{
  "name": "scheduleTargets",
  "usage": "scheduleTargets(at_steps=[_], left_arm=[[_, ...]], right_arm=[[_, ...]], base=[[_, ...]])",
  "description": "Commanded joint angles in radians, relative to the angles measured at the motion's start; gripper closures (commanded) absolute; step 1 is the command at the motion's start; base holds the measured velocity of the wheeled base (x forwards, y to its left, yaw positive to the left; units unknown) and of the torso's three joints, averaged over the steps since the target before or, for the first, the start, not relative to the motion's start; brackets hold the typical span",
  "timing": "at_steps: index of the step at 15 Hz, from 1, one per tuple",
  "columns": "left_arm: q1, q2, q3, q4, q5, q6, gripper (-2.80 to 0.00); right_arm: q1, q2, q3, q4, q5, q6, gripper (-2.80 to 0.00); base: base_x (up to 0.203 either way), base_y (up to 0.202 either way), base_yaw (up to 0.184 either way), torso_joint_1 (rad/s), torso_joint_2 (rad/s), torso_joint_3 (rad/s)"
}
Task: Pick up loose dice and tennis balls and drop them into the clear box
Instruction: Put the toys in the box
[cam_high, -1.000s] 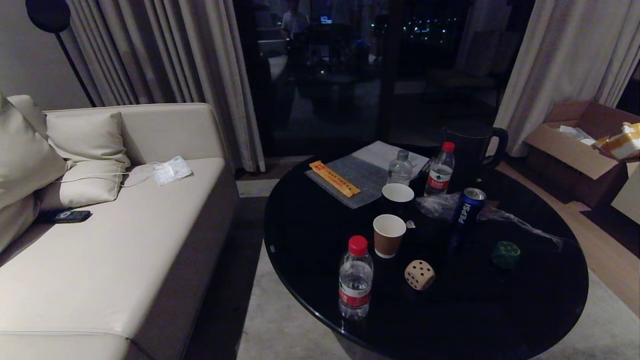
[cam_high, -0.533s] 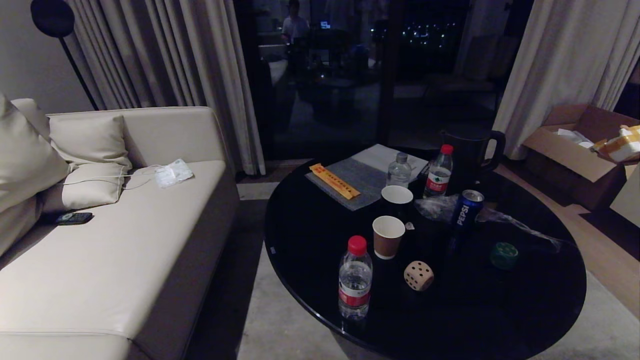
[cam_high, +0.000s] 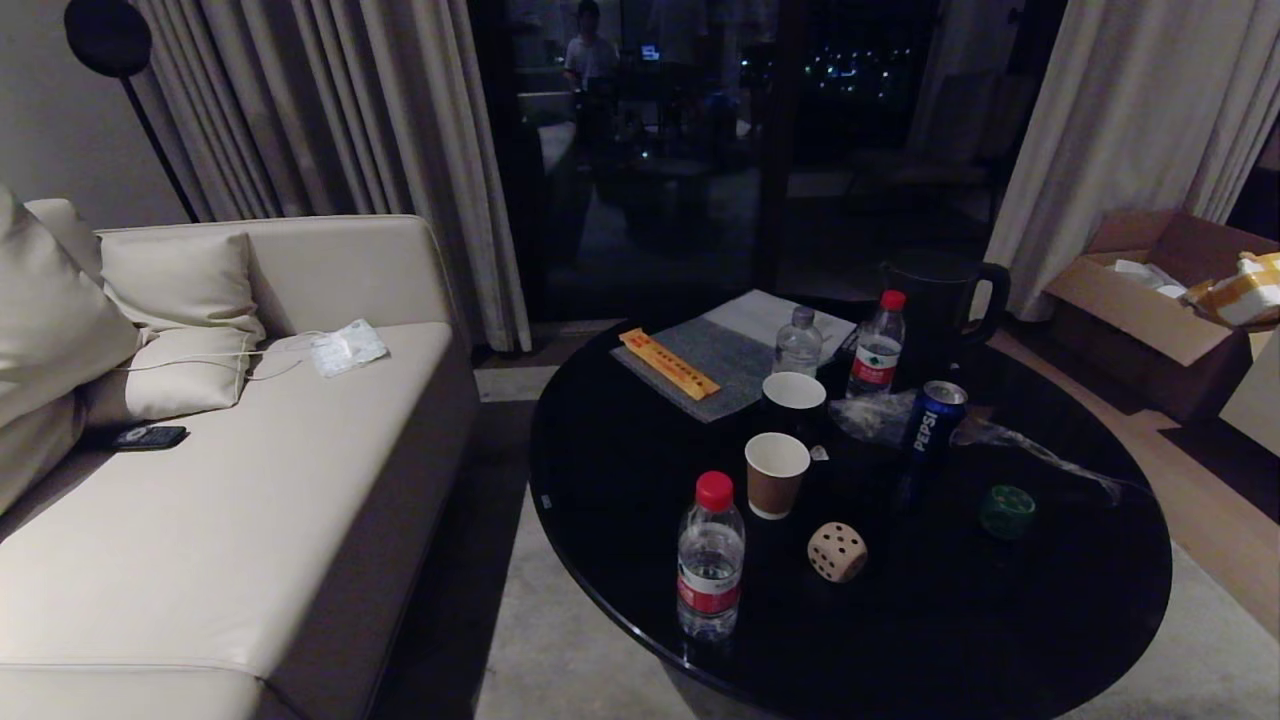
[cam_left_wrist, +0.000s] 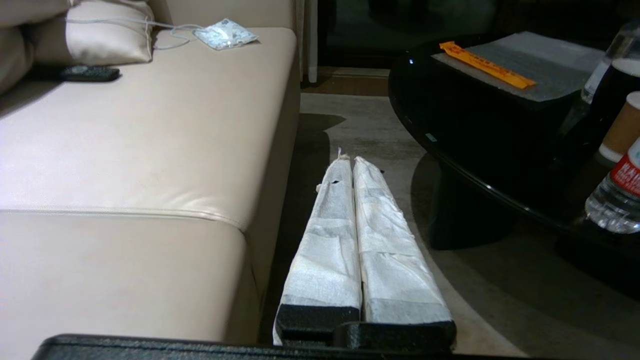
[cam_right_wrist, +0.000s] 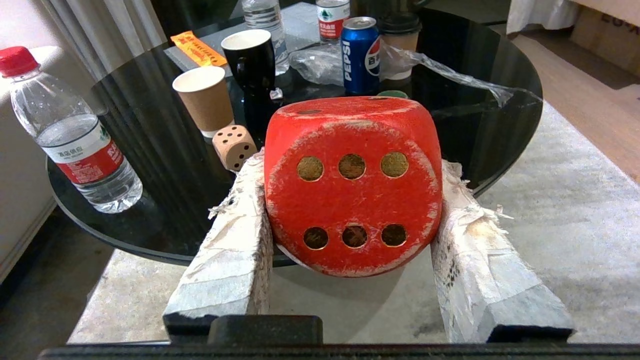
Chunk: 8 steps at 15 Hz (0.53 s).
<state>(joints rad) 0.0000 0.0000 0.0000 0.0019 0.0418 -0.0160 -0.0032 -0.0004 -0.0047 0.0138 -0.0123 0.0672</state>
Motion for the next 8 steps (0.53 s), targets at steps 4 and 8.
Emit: scheduleTargets(at_steps=[4,8], left_arm=[[0.000,0.002,0.002,0.000,0.000,0.002,0.00],[0.001,0.002,0.002,0.000,0.000,0.001,0.00]], right_arm=[[0.000,0.002,0.000,0.000,0.000,0.000,0.00],[0.000,0.002,-0.001,0.000,0.000,0.000,0.00]], base=[[-0.074,0.000,0.000,0.002,0.00,0.001],[-0.186,0.000,-0.003,0.006,0.00,0.003]])
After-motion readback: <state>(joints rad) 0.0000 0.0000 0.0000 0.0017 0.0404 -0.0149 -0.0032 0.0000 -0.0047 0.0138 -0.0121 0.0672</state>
